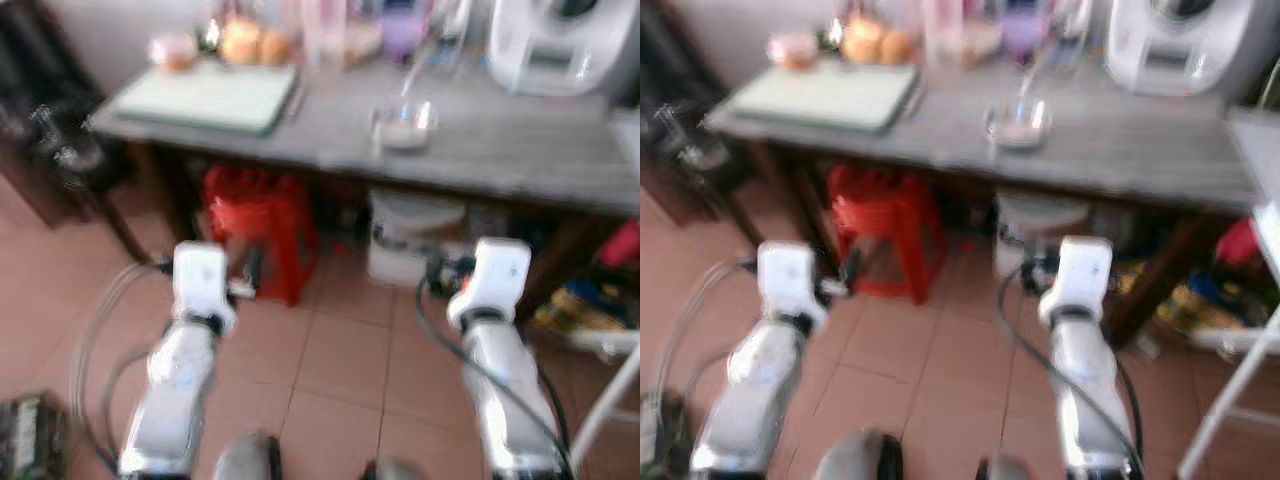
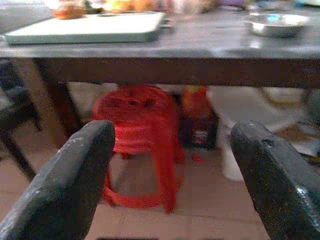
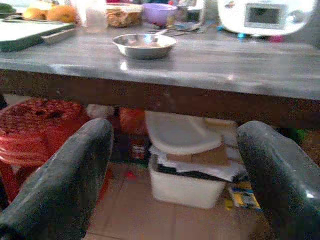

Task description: Setting the table

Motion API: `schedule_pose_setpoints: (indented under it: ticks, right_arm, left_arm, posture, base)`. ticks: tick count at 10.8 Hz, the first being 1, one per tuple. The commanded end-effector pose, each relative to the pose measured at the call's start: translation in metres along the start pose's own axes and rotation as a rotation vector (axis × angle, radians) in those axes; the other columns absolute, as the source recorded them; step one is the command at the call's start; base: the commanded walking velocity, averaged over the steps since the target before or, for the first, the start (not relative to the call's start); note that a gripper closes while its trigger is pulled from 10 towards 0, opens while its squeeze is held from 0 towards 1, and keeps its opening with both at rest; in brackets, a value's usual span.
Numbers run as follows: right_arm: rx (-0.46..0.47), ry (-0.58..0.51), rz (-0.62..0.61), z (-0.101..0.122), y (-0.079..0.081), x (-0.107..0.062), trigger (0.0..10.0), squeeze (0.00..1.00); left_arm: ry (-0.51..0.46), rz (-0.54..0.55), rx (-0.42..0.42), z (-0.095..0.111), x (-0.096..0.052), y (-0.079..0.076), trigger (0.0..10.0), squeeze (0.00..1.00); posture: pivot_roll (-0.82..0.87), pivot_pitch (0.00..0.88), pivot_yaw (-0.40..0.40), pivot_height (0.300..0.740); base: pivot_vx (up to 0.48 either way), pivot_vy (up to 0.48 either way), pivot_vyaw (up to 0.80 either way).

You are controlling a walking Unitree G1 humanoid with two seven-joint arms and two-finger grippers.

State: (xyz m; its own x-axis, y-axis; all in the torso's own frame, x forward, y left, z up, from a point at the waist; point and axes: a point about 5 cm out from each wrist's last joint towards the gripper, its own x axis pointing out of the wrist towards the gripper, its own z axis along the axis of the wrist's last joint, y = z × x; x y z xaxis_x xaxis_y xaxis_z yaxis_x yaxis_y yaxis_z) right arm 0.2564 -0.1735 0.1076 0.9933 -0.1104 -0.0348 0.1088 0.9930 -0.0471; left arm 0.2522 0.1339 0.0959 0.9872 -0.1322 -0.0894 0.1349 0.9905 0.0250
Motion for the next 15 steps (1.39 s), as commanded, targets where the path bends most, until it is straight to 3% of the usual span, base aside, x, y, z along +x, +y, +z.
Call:
schedule_pose_setpoints:
  ticks: [1,2,3,4,6,9,10,15]
  right_arm:
    - [-0.011,-0.002,-0.005,0.002,0.000,0.000,10.0,0.00]
    - [-0.047,0.020,-0.061,-0.002,-0.009,0.000,10.0,0.00]
    - [0.027,0.089,-0.144,-0.010,-0.021,0.000,10.0,0.00]
    - [-0.012,0.077,-0.131,-0.010,-0.023,0.002,10.0,0.00]
    - [-0.019,0.056,-0.069,-0.005,-0.012,0.003,10.0,0.00]
    - [-0.039,0.050,-0.077,-0.004,-0.013,0.003,10.0,0.00]
    - [-0.094,0.034,-0.099,-0.003,-0.013,0.005,10.0,0.00]
    - [-0.053,0.035,-0.079,-0.005,-0.003,0.001,10.0,0.00]
  left_arm:
    - [-0.028,-0.002,0.021,0.007,0.002,0.003,10.0,0.00]
    - [-0.067,-0.058,-0.027,0.012,0.001,-0.001,10.0,0.00]
    - [-0.080,-0.056,-0.027,0.014,0.000,-0.001,10.0,0.00]
    - [-0.087,-0.039,-0.019,0.015,0.000,0.001,10.0,0.00]
    - [-0.080,-0.070,-0.040,0.015,0.000,-0.001,10.0,0.00]
    - [-0.084,-0.077,-0.041,0.016,0.000,-0.001,10.0,0.00]
    - [-0.084,-0.081,-0.042,0.016,0.001,-0.001,10.0,0.00]
    - [-0.073,-0.076,-0.033,0.012,-0.004,0.003,10.0,0.00]
  posture:
    - [0.03,0.000,0.012,0.740]
    - [0.03,0.000,0.010,0.740]
    - [0.02,0.000,0.011,0.740]
    - [0.02,0.000,0.011,0.740]
    - [0.02,0.000,0.011,0.740]
    - [0.02,0.000,0.012,0.740]
    - [0.02,0.000,0.012,0.740]
    - [0.03,0.000,0.025,0.740]
  base:
    - [0.000,0.000,0.00]
    - [0.000,0.000,0.00]
    - [0.000,0.000,0.00]
    - [0.000,0.000,0.00]
    - [0.000,-0.294,0.00]
    - [0.000,-0.436,0.00]
    - [0.000,-0.480,0.00]
    - [0.000,-0.480,0.00]
